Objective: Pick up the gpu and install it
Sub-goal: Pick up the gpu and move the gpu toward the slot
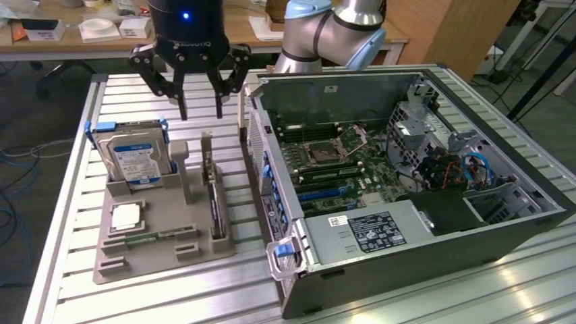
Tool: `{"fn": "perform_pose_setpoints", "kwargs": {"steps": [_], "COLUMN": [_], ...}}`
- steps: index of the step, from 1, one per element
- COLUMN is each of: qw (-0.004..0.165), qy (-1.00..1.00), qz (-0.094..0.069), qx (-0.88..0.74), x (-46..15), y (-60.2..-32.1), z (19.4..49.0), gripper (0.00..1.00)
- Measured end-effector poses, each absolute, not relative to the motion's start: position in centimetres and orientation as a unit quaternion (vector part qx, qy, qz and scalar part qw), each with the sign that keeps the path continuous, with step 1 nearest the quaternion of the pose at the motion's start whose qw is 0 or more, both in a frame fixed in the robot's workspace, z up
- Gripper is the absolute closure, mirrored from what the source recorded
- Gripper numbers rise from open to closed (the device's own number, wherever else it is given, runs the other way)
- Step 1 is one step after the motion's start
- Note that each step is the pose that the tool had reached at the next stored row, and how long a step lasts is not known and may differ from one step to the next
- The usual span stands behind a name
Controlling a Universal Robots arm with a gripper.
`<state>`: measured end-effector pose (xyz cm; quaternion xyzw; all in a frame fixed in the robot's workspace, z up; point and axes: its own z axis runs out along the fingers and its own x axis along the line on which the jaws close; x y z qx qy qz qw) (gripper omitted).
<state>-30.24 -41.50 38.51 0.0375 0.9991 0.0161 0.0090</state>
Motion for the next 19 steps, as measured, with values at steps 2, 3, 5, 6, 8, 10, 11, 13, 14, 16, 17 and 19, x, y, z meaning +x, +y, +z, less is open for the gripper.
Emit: {"fn": "perform_pose_setpoints", "kwargs": {"steps": [2,3,5,6,8,10,11,13,14,16,17,19], "qw": [0.009,0.009,0.009,0.009,0.009,0.009,0.009,0.009,0.009,0.009,0.009,0.009], "qy": [0.999,0.999,0.999,0.999,0.999,0.999,0.999,0.999,0.999,0.999,0.999,0.999], "qz": [0.015,0.015,0.015,0.014,0.014,0.014,0.014,0.014,0.014,0.014,0.014,0.014], "qx": [0.037,0.037,0.037,0.037,0.037,0.037,0.037,0.037,0.037,0.037,0.037,0.037], "x": [-30.22,-30.22,-30.21,-30.21,-30.21,-30.21,-30.21,-30.21,-30.21,-30.21,-30.21,-30.21], "y": [-41.57,-41.61,-41.69,-41.72,-41.73,-41.73,-41.73,-41.73,-41.73,-41.73,-41.73,-41.73], "z": [38.51,38.51,38.51,38.5,38.5,38.5,38.5,38.5,38.48,38.39,38.32,38.16], "gripper": [0.47,0.47,0.47,0.47,0.47,0.47,0.47,0.47,0.47,0.47,0.47,0.47]}}
